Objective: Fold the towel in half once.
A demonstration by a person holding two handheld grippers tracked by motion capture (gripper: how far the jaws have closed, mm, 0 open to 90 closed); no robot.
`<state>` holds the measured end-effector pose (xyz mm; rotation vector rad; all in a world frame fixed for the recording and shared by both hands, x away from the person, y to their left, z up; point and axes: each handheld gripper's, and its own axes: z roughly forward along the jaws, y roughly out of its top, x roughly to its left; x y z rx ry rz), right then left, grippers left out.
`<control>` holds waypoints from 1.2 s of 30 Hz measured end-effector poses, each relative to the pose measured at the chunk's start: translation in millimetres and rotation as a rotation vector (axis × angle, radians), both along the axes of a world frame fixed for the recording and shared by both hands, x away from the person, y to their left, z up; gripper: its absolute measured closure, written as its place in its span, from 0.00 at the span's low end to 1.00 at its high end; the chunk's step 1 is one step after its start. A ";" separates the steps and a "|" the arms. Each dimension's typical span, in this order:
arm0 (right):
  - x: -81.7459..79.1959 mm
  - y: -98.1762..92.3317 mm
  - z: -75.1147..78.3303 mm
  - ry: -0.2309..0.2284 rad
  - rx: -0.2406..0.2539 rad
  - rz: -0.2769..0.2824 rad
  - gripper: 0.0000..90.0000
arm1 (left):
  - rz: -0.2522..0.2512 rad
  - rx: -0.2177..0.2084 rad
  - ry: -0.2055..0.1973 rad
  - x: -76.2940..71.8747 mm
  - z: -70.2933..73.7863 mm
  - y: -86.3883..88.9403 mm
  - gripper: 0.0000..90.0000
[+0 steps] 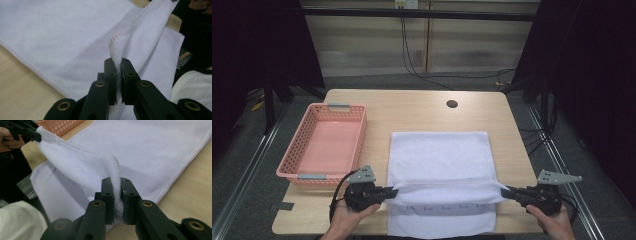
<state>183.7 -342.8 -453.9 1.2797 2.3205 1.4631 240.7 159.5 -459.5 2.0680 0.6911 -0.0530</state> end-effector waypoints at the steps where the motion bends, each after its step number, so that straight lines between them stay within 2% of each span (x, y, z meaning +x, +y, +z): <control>1: -3.2 -0.4 -1.0 0.003 -0.005 0.004 0.89 | -0.006 0.000 0.000 -2.8 -2.9 1.8 0.94; 3: -11.7 -0.7 -3.6 0.011 -0.009 0.021 0.87 | -0.018 -0.021 0.035 -7.6 -7.6 4.9 0.93; 4: -16.6 -0.9 -4.9 0.022 -0.016 0.021 0.86 | -0.027 -0.015 0.050 -12.4 -10.3 5.9 0.93; 5: -22.4 -1.1 -5.9 0.027 -0.027 0.034 0.85 | -0.045 0.016 0.039 -16.8 -10.8 5.9 0.93; 7: -29.3 -1.4 -6.0 0.034 -0.038 0.053 0.81 | -0.104 0.031 0.041 -25.6 -9.6 6.2 0.90; 8: -33.8 -2.3 -3.9 0.031 -0.031 0.054 0.77 | -0.097 0.032 0.032 -28.9 -8.4 6.5 0.89; 9: -35.9 -3.1 -2.8 0.030 -0.020 0.062 0.77 | -0.114 0.031 0.043 -32.3 -6.6 5.9 0.89; 12: -39.8 -6.6 -0.3 0.018 0.000 0.052 0.74 | -0.137 0.008 0.035 -36.9 -3.4 7.6 0.87; 13: -39.1 -6.9 -0.2 0.016 0.003 0.045 0.73 | -0.142 -0.017 0.036 -36.1 -2.2 10.0 0.87; 14: -36.0 -7.0 -0.3 0.010 0.000 0.034 0.72 | -0.148 -0.075 0.041 -34.1 -1.3 13.8 0.85; 15: -32.3 -6.6 -0.1 0.006 -0.006 0.025 0.71 | -0.148 -0.116 0.052 -32.3 -0.5 17.0 0.84; 16: -28.8 -6.0 0.0 0.000 -0.011 0.018 0.70 | -0.139 -0.132 0.049 -29.2 0.9 20.6 0.82; 18: -15.5 -2.9 1.1 -0.008 -0.024 0.001 0.70 | -0.119 -0.120 0.028 -22.0 3.8 25.2 0.78; 19: -10.1 -1.3 1.5 -0.015 -0.031 0.000 0.70 | -0.090 -0.114 0.017 -14.1 5.1 25.4 0.78; 22: 20.1 9.1 0.1 -0.012 -0.075 0.010 0.68 | -0.040 -0.130 0.021 6.5 1.9 22.0 0.76; 23: 27.8 12.4 -1.2 -0.007 -0.092 0.009 0.67 | -0.008 -0.100 0.019 18.2 -1.6 17.4 0.77; 25: 48.3 20.6 -6.2 0.008 -0.125 0.001 0.62 | -0.004 -0.056 0.038 36.4 -8.4 6.4 0.76; 26: 60.4 25.8 -10.0 0.020 -0.145 0.007 0.61 | 0.014 -0.037 0.031 41.2 -10.3 1.9 0.76; 28: 77.7 33.8 -16.2 0.027 -0.201 -0.007 0.57 | 0.016 -0.008 0.035 54.3 -15.8 -8.2 0.75; 29: 83.4 36.3 -18.3 0.034 -0.208 -0.013 0.56 | 0.033 0.033 0.015 61.0 -19.2 -14.1 0.74; 31: 99.0 42.0 -24.5 0.029 -0.251 -0.027 0.53 | 0.046 0.049 0.030 72.2 -26.7 -19.8 0.74; 32: 104.9 44.0 -27.5 0.025 -0.275 -0.039 0.52 | 0.060 0.055 0.032 74.7 -29.7 -22.0 0.73; 33: 108.9 45.2 -29.9 0.021 -0.292 -0.051 0.52 | 0.066 0.085 0.025 77.2 -34.0 -25.0 0.73; 34: 114.2 46.6 -34.1 0.029 -0.309 -0.061 0.52 | 0.055 0.122 0.022 78.3 -37.0 -26.2 0.73; 36: 118.0 48.3 -41.1 0.043 -0.337 -0.074 0.53 | 0.043 0.144 0.004 77.2 -40.2 -26.5 0.77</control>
